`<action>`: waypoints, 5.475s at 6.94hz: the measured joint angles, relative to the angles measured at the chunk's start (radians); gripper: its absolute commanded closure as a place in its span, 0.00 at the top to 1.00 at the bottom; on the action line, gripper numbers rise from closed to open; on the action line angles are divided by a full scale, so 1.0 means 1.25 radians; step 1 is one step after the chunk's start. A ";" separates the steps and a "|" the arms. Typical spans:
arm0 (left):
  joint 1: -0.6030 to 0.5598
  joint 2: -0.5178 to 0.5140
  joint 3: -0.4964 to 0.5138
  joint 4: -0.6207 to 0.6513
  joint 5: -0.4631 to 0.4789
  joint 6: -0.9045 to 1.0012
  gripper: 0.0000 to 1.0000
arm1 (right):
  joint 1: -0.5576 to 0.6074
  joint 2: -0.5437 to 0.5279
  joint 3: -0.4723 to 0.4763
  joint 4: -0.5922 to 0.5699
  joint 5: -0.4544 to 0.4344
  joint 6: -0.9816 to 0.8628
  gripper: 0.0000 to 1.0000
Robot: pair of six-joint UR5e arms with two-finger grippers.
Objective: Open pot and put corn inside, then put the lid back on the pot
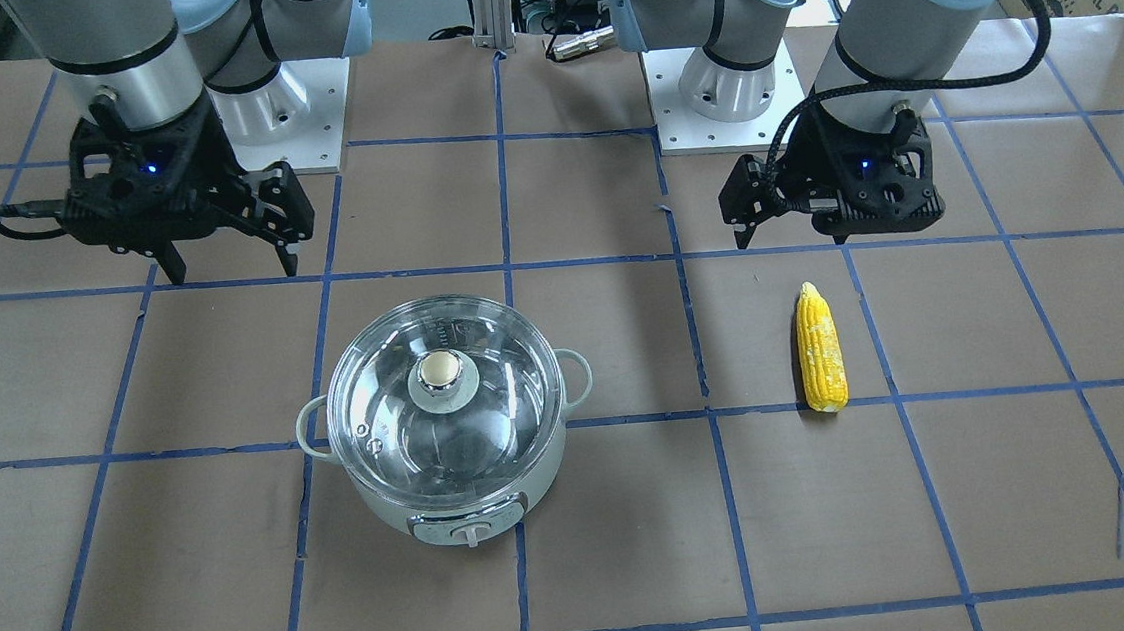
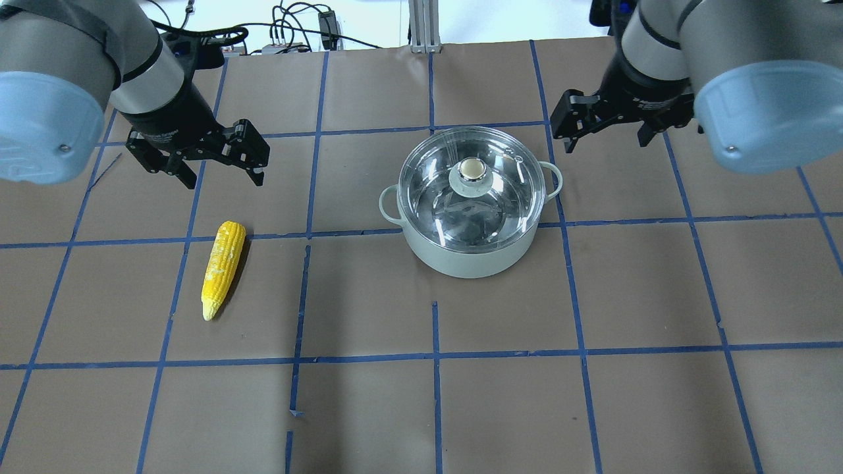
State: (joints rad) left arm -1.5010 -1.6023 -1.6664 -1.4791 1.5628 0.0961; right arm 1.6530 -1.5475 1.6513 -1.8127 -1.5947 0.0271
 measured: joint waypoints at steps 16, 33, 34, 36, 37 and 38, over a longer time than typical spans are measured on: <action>0.221 -0.128 -0.352 0.536 -0.059 0.394 1.00 | 0.169 0.243 -0.059 -0.136 -0.002 0.189 0.65; 0.109 -0.079 -0.183 0.318 0.038 0.076 0.17 | -0.063 -0.023 -0.138 0.316 0.001 -0.027 0.42; 0.047 -0.075 -0.118 0.245 0.039 -0.012 0.17 | -0.064 -0.048 -0.106 0.311 0.000 -0.028 0.42; -0.067 -0.080 0.023 0.094 0.033 -0.161 0.17 | -0.064 -0.082 -0.071 0.304 0.000 -0.027 0.42; -0.122 -0.088 0.085 0.030 0.029 -0.239 0.17 | -0.066 -0.099 -0.056 0.297 -0.001 -0.027 0.42; -0.178 -0.107 0.134 -0.001 0.023 -0.311 0.17 | -0.067 -0.108 -0.051 0.286 -0.003 -0.026 0.42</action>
State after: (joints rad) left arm -1.7241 -1.7364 -1.4989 -1.4802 1.5916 -0.2924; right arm 1.5692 -1.6819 1.5873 -1.4548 -1.5988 -0.0059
